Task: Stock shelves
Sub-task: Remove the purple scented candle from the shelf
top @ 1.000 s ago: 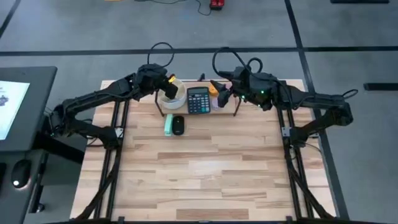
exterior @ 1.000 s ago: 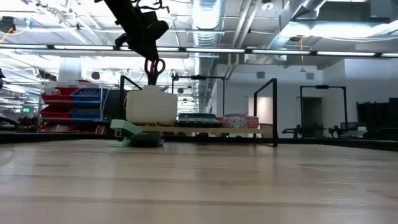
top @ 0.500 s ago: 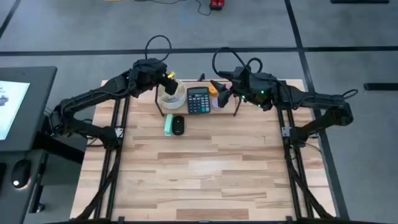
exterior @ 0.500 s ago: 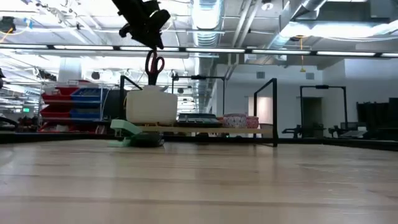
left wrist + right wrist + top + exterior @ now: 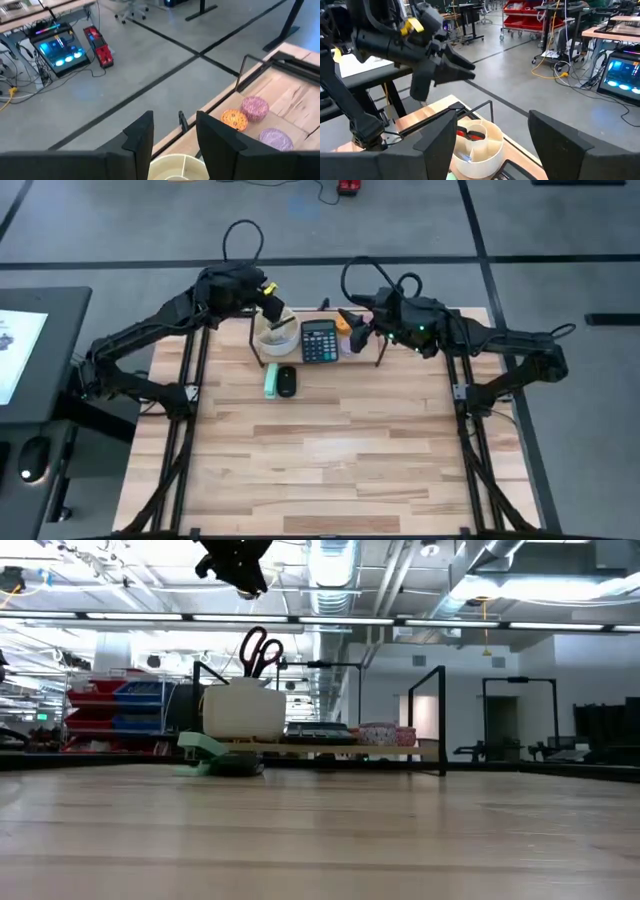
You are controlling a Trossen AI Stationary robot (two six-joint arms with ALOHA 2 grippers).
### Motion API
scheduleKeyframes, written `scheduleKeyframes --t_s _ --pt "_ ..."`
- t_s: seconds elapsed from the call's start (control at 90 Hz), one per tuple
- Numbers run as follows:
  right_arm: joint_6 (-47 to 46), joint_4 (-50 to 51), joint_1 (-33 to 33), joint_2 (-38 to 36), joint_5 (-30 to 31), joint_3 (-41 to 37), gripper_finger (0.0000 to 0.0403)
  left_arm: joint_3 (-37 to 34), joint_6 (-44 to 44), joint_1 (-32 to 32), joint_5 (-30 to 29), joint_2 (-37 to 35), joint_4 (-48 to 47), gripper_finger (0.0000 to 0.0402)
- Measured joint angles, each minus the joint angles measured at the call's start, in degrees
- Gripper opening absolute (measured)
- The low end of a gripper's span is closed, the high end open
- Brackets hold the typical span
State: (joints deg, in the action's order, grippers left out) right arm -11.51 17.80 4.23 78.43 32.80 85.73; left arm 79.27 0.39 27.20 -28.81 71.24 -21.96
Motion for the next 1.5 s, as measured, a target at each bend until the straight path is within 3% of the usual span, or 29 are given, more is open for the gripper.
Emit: scheduleKeyframes --t_s 0.344,0.722,0.967,1.122,1.5 --pt "0.14 -0.79 0.09 0.0 0.02 0.0 0.0233 3.44 -2.44 -2.65 2.34 -0.02 -4.14 0.0125" --pt "5.46 -4.69 0.6 -0.02 -0.9 0.0 0.0233 3.12 -8.06 -8.58 17.75 -1.42 -7.4 0.0125" --pt "5.55 -4.72 4.72 0.01 -11.8 2.54 0.0233 -1.09 -8.94 -14.74 9.03 -5.38 -5.83 0.0125" --pt "5.99 -3.88 7.92 0.0 -18.04 4.8 0.0233 -6.14 -10.89 -15.88 8.61 -9.33 -1.04 0.0125" --pt "8.42 20.33 12.1 8.03 -24.19 19.42 0.0233 -17.17 -14.84 -19.04 10.62 -19.06 6.32 0.0125"
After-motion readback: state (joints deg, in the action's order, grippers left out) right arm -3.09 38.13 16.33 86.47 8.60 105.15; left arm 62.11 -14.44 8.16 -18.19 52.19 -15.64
